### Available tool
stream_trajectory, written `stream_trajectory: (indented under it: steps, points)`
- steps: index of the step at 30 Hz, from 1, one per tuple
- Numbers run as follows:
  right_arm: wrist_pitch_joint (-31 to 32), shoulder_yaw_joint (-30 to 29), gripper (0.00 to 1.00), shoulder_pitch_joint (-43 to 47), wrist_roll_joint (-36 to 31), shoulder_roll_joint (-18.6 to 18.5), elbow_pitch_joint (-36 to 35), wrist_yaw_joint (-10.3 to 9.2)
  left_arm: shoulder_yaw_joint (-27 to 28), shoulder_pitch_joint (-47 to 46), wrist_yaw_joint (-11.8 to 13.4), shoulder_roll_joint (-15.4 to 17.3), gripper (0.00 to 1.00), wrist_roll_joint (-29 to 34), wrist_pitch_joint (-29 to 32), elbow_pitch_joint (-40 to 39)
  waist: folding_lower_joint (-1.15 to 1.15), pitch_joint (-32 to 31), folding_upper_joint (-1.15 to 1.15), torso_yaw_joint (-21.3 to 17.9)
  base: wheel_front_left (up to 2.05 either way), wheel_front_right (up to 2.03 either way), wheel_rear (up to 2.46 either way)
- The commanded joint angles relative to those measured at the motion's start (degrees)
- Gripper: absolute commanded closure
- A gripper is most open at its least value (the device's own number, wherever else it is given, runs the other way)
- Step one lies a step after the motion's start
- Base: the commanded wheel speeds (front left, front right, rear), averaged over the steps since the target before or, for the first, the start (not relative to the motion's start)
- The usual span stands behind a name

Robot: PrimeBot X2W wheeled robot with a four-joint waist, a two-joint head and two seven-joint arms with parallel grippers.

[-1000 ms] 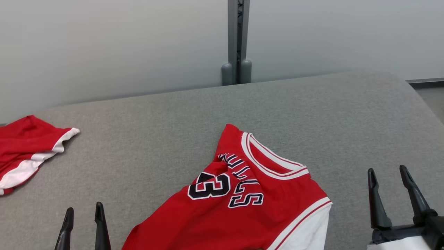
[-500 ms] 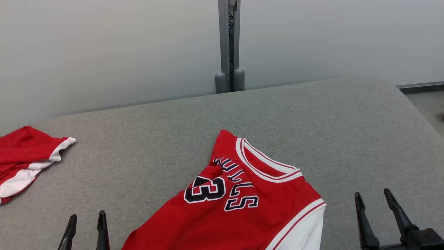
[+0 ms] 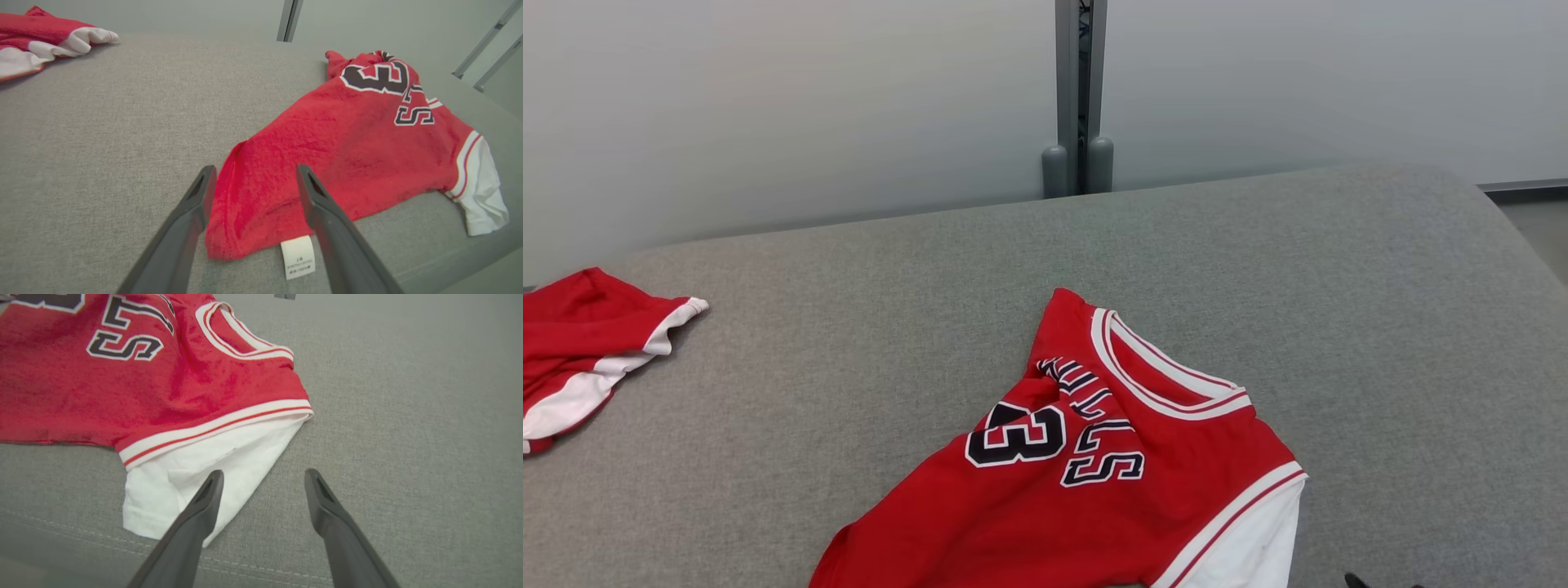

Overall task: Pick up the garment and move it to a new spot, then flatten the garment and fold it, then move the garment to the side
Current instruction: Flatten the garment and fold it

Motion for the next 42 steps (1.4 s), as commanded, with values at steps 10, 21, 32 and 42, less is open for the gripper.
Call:
stream_trajectory:
  steps: [10,21,32,42]
  points:
    - [7.57,3.00,0.00,-4.96,2.12,2.18,7.72,-0.01,-1.45,-3.72,-0.43,3.04,0.00,-4.48,6.48,4.02,0.00,5.20,0.00,1.86,0.00,0.00,0.00]
    - [8.87,5.01,0.00,-8.97,3.70,3.42,13.96,-0.01,-3.10,-9.27,-0.46,3.50,0.00,-6.45,5.95,12.93,0.00,7.67,0.00,2.20,0.00,0.00,0.00]
    - [6.95,3.39,1.00,-11.95,12.84,5.41,12.78,-0.01,-14.00,-10.19,-0.59,4.74,1.00,-18.73,11.51,14.84,0.00,8.09,0.00,1.58,0.00,0.00,0.00]
    - [12.79,-4.90,1.00,-20.48,33.84,2.70,-12.99,0.00,-13.93,-17.63,-0.49,12.41,1.00,-38.98,15.26,-15.99,0.00,10.74,0.00,1.10,0.00,0.00,0.00]
